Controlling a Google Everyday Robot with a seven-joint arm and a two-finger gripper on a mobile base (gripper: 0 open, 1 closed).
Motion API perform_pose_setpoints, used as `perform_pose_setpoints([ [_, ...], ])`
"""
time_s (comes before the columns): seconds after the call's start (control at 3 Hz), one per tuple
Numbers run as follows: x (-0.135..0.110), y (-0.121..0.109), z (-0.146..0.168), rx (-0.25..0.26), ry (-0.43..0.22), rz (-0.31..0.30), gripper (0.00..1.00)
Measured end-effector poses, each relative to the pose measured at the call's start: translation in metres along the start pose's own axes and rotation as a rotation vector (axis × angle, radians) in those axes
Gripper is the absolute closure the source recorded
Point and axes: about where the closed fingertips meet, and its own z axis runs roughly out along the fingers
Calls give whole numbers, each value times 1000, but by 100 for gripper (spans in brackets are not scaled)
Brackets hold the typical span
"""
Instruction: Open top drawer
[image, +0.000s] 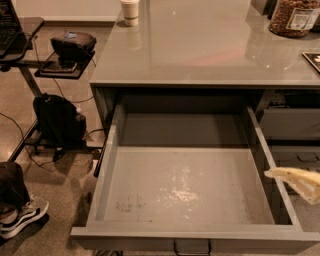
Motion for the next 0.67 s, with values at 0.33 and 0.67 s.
perform_pose_setpoints([
  [0.33,-33,3,-48,104,61,-37,0],
  [0.67,-37,2,-51,111,70,-44,0],
])
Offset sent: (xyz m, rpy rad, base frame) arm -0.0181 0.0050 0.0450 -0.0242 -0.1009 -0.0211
